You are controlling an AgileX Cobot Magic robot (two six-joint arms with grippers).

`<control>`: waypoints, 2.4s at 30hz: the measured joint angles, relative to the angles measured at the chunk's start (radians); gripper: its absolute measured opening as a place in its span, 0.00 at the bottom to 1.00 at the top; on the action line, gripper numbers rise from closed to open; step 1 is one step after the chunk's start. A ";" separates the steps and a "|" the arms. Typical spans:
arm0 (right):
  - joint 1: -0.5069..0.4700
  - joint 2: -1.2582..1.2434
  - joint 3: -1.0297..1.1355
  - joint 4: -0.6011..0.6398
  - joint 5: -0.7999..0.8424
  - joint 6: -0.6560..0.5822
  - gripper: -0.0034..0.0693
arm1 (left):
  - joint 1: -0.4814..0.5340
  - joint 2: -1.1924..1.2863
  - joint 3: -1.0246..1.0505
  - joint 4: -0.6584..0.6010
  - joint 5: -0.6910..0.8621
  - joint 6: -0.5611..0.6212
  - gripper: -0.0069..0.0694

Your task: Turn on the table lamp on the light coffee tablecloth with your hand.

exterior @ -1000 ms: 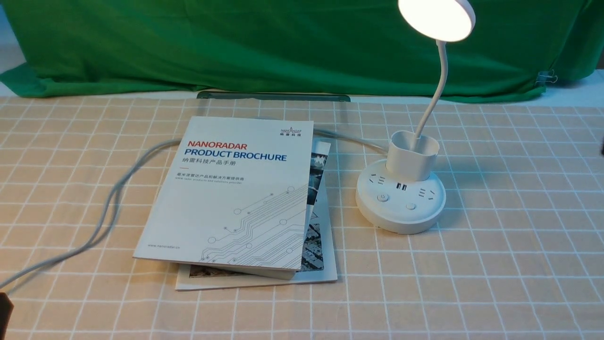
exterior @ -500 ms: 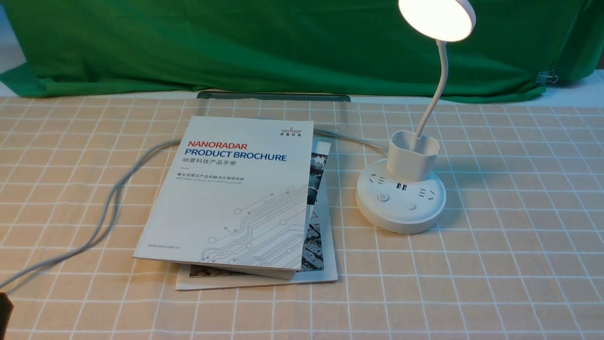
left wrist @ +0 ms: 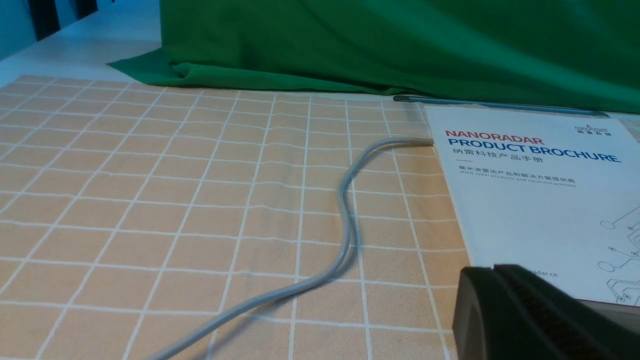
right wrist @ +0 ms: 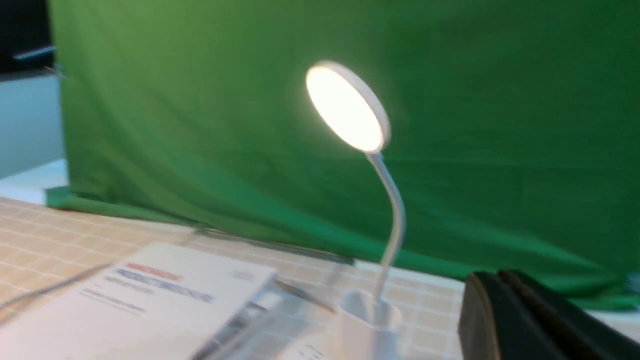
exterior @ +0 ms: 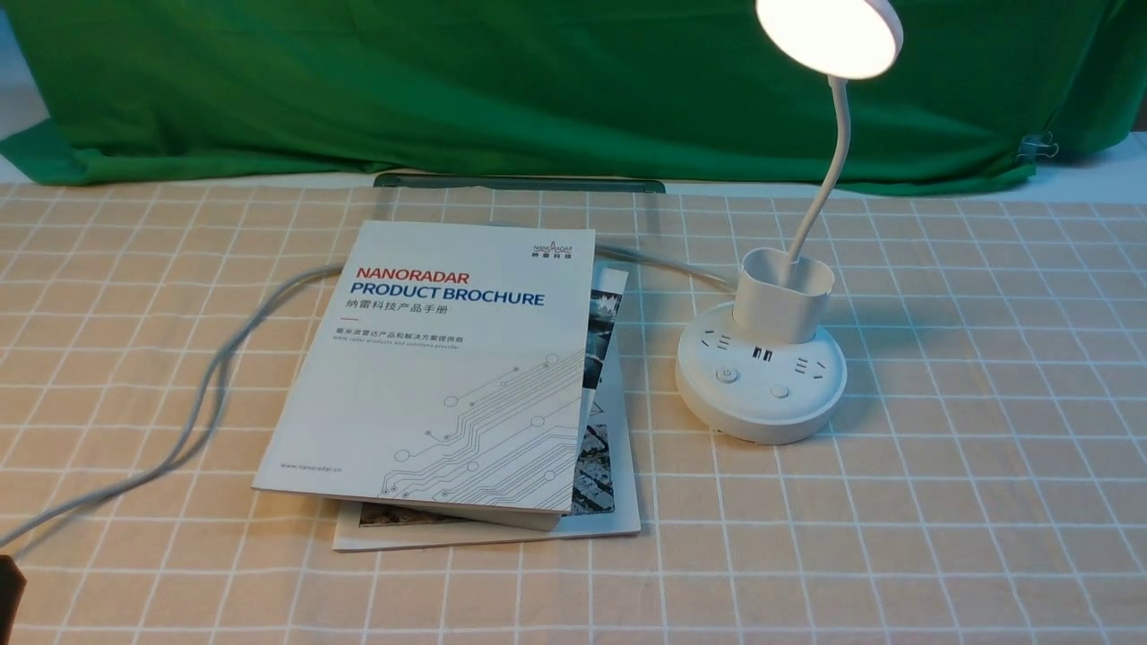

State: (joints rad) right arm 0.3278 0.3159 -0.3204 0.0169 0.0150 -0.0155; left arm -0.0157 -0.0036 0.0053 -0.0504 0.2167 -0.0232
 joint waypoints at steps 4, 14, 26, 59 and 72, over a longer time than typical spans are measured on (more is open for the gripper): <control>-0.111 -0.088 0.127 0.000 -0.015 0.002 0.09 | 0.000 0.000 0.000 0.000 0.000 0.000 0.12; -0.324 -0.295 0.325 -0.130 0.006 0.202 0.09 | 0.000 0.000 0.000 0.000 0.000 0.000 0.12; -0.327 -0.312 0.331 -0.118 0.204 0.196 0.09 | 0.000 0.000 0.000 0.000 0.004 0.000 0.12; -0.327 -0.312 0.331 -0.107 0.221 0.182 0.16 | 0.000 0.000 0.000 0.000 0.004 0.000 0.12; -0.327 -0.312 0.331 -0.107 0.221 0.182 0.21 | 0.000 0.000 0.000 0.000 0.004 0.000 0.12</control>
State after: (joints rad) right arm 0.0010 0.0039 0.0108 -0.0905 0.2362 0.1663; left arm -0.0157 -0.0036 0.0053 -0.0504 0.2203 -0.0232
